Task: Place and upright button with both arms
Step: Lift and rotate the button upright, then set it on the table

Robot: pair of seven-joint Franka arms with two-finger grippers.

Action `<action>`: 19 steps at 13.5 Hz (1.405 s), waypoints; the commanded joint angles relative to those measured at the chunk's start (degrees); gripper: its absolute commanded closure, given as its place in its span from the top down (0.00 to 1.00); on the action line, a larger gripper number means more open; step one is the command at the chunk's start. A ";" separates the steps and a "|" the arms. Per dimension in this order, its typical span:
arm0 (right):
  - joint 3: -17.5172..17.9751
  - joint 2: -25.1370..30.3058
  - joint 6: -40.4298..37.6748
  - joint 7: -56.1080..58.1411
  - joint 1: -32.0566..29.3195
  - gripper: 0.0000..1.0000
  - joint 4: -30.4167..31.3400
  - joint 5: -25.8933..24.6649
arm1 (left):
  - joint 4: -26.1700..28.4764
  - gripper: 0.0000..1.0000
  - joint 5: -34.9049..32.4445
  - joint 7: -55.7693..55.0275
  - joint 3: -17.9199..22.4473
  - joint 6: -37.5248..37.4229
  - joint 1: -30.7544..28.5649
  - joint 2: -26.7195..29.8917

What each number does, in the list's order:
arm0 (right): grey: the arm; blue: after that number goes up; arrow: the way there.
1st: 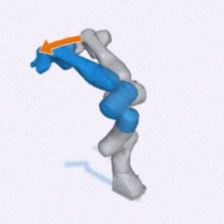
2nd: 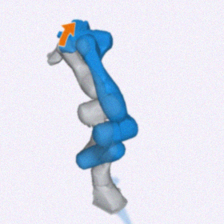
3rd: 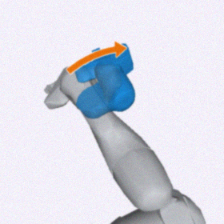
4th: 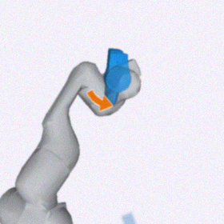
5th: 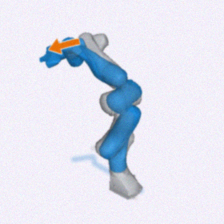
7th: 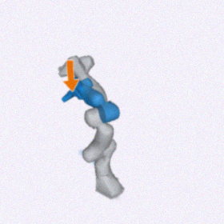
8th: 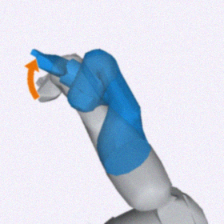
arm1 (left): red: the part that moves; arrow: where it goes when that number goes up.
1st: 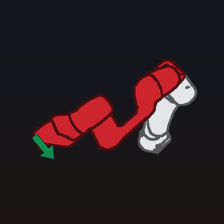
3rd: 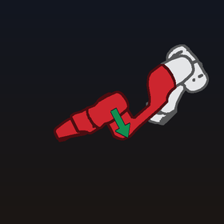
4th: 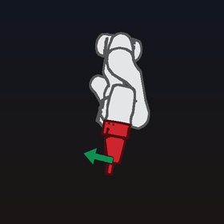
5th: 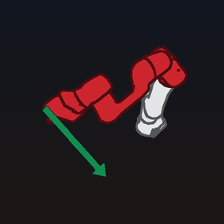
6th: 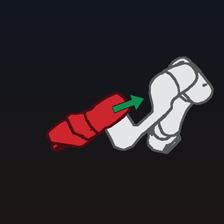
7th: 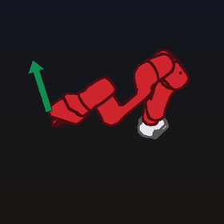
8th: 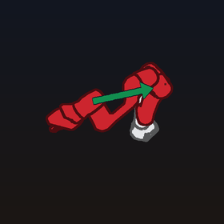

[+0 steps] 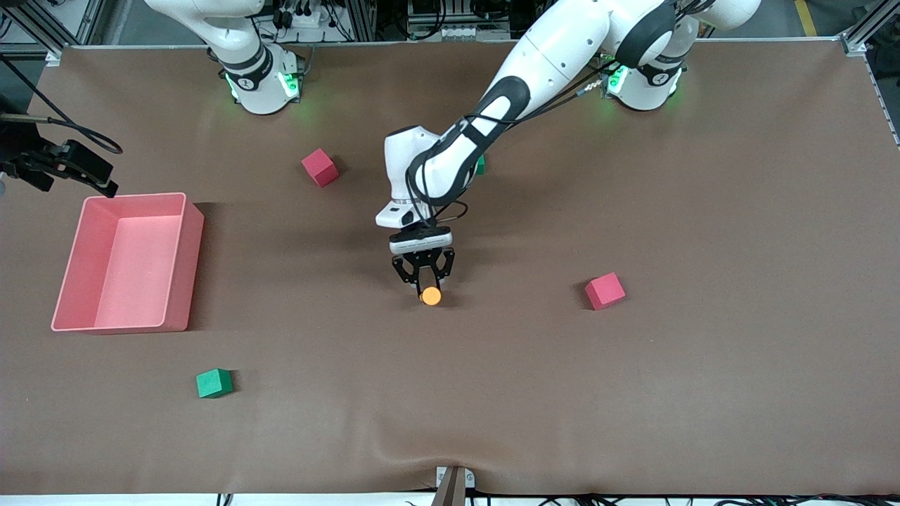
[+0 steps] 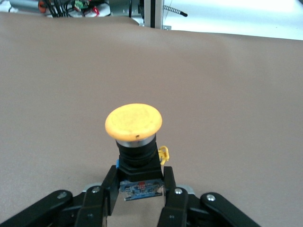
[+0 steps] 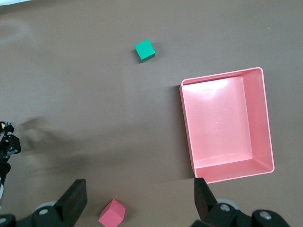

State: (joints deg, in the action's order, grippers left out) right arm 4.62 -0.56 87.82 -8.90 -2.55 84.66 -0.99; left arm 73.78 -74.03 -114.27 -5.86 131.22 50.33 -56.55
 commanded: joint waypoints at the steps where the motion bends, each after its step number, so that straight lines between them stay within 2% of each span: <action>1: 0.91 -0.49 -0.81 0.38 -1.32 1.00 -1.08 -0.42 | -1.45 0.00 -4.62 -2.62 2.08 -1.92 2.40 -2.60; 5: 0.91 -0.49 -0.72 0.38 -1.32 1.00 -1.08 -0.33 | -1.45 0.00 -9.98 -8.67 2.17 -2.81 3.20 -4.36; 8: 0.91 -0.40 -0.81 0.29 -1.15 1.00 -1.08 -0.33 | -1.45 0.00 -10.43 -9.56 2.17 -2.81 3.37 -4.88; 10: 0.91 -0.40 -0.81 0.29 -1.15 1.00 -1.08 -0.33 | -1.45 0.06 -10.52 -10.35 2.17 -2.81 3.37 -5.67; 11: 1.00 -0.40 -0.81 0.38 -1.15 1.00 -1.08 -0.24 | -1.45 0.13 -10.43 -10.44 2.09 -2.81 3.37 -5.68; 12: 0.91 -0.40 -0.81 0.38 -1.15 1.00 -1.08 -0.24 | -1.45 0.49 -10.35 -10.36 2.09 -2.81 3.37 -5.59; 13: 0.91 -0.40 -0.81 0.29 -1.23 1.00 -1.08 -0.24 | -1.45 0.81 -10.00 -10.27 2.09 -2.81 3.37 -5.41; 14: 0.91 -0.40 -0.81 0.29 -1.23 1.00 -1.08 -0.24 | -1.45 1.00 -9.82 -10.18 2.00 -2.81 3.81 -4.98; 19: 0.91 -0.49 -0.72 0.38 -1.32 1.00 -0.99 -0.24 | -1.45 1.00 0.44 -9.65 1.30 -6.06 6.36 -3.22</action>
State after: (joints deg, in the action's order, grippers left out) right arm 4.67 -0.57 87.82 -8.90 -2.65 84.66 -0.98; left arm 73.73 -76.92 -123.24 -4.14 127.08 55.60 -60.16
